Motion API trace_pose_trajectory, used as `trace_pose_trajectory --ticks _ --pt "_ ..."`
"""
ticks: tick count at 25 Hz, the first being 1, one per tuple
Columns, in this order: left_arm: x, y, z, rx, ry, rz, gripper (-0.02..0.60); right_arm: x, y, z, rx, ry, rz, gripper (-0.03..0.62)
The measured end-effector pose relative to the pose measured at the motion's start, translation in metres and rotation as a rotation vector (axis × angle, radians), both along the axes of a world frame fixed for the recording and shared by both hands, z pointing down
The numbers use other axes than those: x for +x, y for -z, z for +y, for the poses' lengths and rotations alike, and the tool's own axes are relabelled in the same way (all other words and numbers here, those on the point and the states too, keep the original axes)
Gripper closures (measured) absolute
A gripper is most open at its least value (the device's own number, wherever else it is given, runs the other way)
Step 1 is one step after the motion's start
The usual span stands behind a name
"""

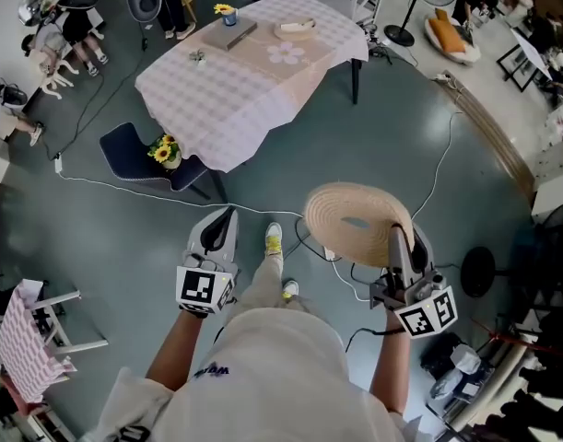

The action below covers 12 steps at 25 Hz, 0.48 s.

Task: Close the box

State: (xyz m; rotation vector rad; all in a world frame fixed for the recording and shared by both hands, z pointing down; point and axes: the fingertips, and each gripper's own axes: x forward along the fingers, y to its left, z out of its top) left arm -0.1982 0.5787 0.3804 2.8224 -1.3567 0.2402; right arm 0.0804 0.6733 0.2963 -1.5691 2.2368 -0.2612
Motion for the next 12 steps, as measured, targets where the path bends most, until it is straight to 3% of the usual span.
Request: trace_pose_trajectory --ticks 12 --pt "0.029 0.022 -0.086 0.038 0.008 0.059 0.580 0.013 0.021 -0.096 0.011 0.040 0.021 0.513"
